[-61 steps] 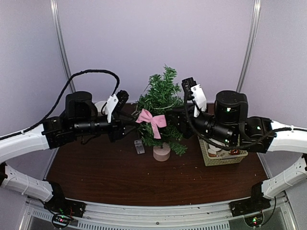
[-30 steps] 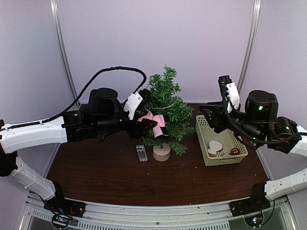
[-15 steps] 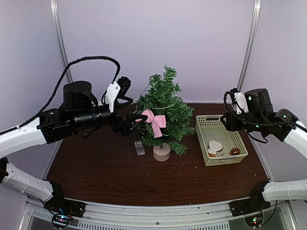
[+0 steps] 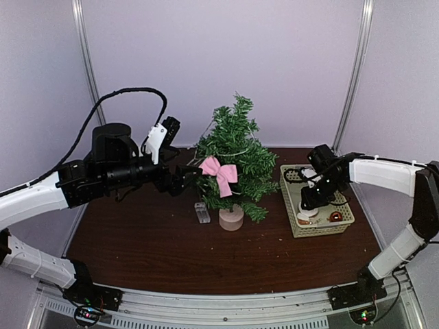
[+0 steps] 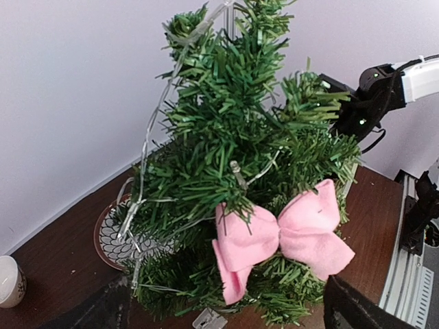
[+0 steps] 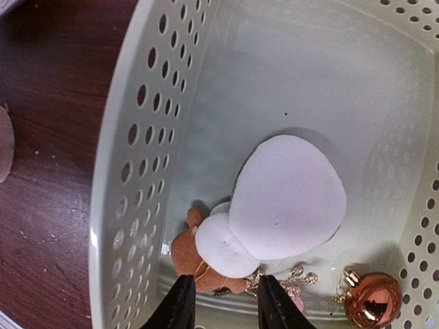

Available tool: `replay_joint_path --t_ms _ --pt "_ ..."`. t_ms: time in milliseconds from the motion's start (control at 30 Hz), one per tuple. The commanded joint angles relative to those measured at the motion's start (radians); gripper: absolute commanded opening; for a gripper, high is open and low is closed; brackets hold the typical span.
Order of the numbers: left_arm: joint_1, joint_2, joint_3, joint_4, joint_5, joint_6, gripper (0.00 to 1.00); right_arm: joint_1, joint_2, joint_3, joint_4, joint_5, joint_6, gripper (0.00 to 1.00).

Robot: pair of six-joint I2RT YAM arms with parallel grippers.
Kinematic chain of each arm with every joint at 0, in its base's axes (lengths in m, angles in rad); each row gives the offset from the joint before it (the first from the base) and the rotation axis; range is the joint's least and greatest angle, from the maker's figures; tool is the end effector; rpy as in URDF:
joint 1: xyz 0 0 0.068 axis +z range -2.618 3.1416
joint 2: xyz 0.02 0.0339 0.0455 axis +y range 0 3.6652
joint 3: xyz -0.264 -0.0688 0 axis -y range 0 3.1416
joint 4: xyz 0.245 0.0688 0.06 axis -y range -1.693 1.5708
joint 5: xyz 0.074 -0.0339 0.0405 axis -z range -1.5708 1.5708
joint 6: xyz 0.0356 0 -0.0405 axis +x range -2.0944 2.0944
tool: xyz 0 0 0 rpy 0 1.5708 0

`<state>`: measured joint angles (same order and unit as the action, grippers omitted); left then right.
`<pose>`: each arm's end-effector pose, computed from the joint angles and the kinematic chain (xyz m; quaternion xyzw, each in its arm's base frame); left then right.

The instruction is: Decorate the small christmas tree

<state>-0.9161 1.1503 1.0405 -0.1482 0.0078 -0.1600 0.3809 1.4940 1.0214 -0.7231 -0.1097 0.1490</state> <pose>0.1632 -0.2130 0.3593 0.2946 0.7354 -0.3154 0.5225 0.2634 0.1097 0.2168 -0.1236 0.9732 0.1007 0.1656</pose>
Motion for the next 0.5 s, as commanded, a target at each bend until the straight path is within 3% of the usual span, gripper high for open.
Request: replay_joint_path --t_ms 0,367,467 --pt "0.009 -0.006 0.003 0.022 0.007 -0.016 0.98 -0.012 0.109 0.052 0.005 0.015 -0.064 0.35" --pt "0.012 0.001 -0.009 0.035 -0.023 -0.012 0.98 -0.019 0.287 0.075 0.055 0.063 -0.06 0.32" --pt "0.012 -0.001 -0.013 0.037 -0.032 -0.007 0.98 -0.019 0.317 0.08 0.069 0.077 -0.057 0.21"
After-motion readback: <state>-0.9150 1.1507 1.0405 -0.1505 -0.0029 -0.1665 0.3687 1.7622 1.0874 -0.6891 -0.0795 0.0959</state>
